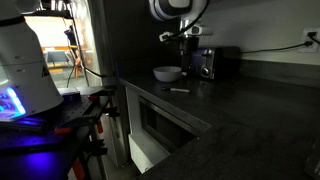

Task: Get the pen from the countertop and place it in the white bowl

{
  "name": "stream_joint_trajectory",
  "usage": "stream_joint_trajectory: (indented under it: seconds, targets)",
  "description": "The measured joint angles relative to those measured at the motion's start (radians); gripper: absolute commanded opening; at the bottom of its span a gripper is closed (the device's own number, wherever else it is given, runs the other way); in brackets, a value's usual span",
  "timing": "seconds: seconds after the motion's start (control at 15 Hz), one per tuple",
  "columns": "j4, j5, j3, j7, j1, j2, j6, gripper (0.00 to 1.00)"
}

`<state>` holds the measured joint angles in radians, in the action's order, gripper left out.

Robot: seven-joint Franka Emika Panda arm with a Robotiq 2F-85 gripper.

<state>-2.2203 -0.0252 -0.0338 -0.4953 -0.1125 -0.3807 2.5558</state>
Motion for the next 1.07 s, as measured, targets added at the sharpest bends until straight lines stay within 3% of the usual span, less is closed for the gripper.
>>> stream_joint_trajectory:
  seconds: [0.73, 0.8, 0.93, 1.07]
  targets:
    - [0.087, -0.098, 0.017, -0.067, -0.056, -0.142, 0.000, 0.97]
    - [0.096, -0.108, 0.016, -0.066, -0.056, -0.150, -0.001, 0.73]
    - [0.112, -0.123, 0.016, -0.062, -0.056, -0.168, -0.003, 0.71]
    - [0.125, -0.124, 0.016, -0.062, -0.057, -0.184, -0.003, 0.56]
